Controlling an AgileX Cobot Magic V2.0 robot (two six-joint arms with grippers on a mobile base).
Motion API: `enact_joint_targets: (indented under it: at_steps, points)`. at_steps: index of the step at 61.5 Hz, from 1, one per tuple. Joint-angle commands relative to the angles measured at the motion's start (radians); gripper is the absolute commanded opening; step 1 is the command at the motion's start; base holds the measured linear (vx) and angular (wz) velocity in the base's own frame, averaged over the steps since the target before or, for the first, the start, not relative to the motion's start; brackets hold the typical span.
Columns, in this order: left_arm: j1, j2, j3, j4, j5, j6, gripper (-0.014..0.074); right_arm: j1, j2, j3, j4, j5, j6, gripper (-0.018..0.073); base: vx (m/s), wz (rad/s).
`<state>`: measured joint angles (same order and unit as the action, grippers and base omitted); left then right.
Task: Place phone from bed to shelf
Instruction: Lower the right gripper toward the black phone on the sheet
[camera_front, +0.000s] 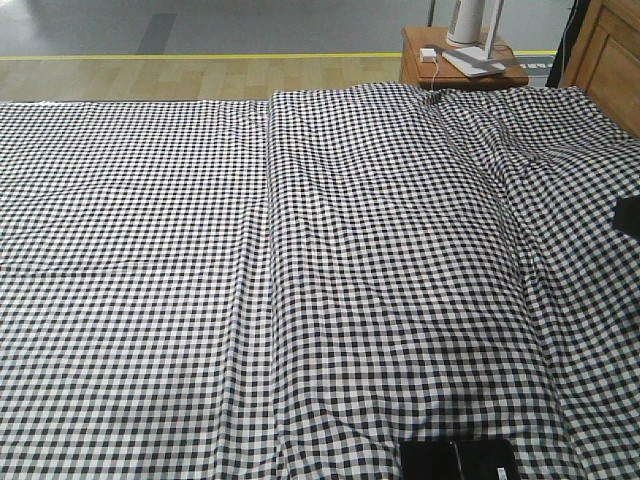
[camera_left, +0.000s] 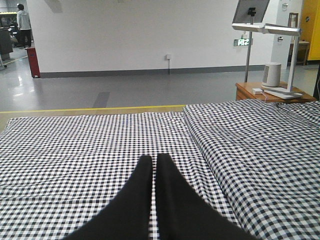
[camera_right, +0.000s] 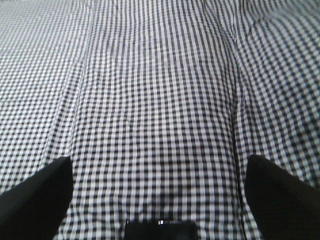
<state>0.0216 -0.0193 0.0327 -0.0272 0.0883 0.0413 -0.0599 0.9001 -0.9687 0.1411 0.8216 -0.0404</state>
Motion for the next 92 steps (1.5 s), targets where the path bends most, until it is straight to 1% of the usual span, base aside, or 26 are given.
enact_joint_targets:
  at_steps: [1, 5, 9, 16, 24, 29, 34, 36, 43, 48, 55, 64, 72, 81, 92]
  points:
    - [0.003, -0.006, -0.025, -0.010, -0.073, -0.009, 0.0001, -0.036, 0.061, -0.108, 0.015, 0.048, 0.001, 0.0643, 0.00, 0.00]
    - [0.003, -0.006, -0.025, -0.010, -0.073, -0.009, 0.0001, -0.069, 0.110, -0.159, 0.016, 0.109, -0.013, 0.0640, 0.00, 0.00]
    - [0.003, -0.006, -0.025, -0.010, -0.073, -0.009, 0.0001, -0.107, 0.153, -0.196, 0.022, 0.141, -0.034, 0.0639, 0.00, 0.00]
    - [0.003, -0.006, -0.025, -0.010, -0.073, -0.009, 0.0001, -0.188, 0.233, -0.234, 0.058, 0.155, -0.089, 0.0633, 0.00, 0.00]
    - [0.003, -0.006, -0.025, -0.010, -0.073, -0.009, 0.0001, -0.309, 0.346, -0.239, 0.129, 0.159, -0.181, 0.0629, 0.00, 0.00]
    - [0.003, -0.006, -0.025, -0.010, -0.073, -0.009, 0.0001, -0.387, 0.422, -0.239, 0.189, 0.154, -0.269, 0.0626, 0.00, 0.00]
    - [0.003, -0.006, -0.025, -0.010, -0.073, -0.009, 0.0001, -0.448, 0.509, -0.239, 0.262, 0.145, -0.361, 0.0621, 0.00, 0.00]
    - [0.003, -0.006, -0.025, -0.010, -0.073, -0.009, 0.0001, -0.466, 0.538, -0.239, 0.297, 0.142, -0.394, 0.0617, 0.00, 0.00]
    - [0.003, -0.006, -0.025, -0.010, -0.073, -0.009, 0.0001, -0.524, 0.669, -0.239, 0.418, 0.142, -0.562, 0.0601, 0.00, 0.00]
    - [0.003, -0.006, -0.025, -0.010, -0.073, -0.009, 0.0001, -0.551, 0.757, -0.239, 0.481, 0.156, -0.628, 0.0594, 0.00, 0.00]
    - [0.003, -0.006, -0.025, -0.010, -0.073, -0.009, 0.0001, -0.573, 0.878, -0.239, 0.520, 0.179, -0.692, 0.0594, 0.00, 0.00]
    - [0.003, -0.006, -0.025, -0.010, -0.073, -0.009, 0.0001, -0.574, 1.025, -0.239, 0.542, 0.188, -0.764, 0.0594, 0.00, 0.00]
    - [0.003, -0.006, -0.025, -0.010, -0.073, -0.009, 0.0001, -0.574, 1.140, -0.239, 0.575, 0.217, -0.873, 0.0594, 0.00, 0.00]
    - [0.003, -0.006, -0.025, -0.010, -0.073, -0.009, 0.0001, -0.574, 1.255, -0.239, 0.615, 0.246, -0.964, 0.0594, 0.00, 0.00]
    - [0.003, -0.006, -0.025, -0.010, -0.073, -0.009, 0.0001, -0.572, 1.365, -0.239, 0.697, 0.324, -1.053, 0.0594, 0.00, 0.00]
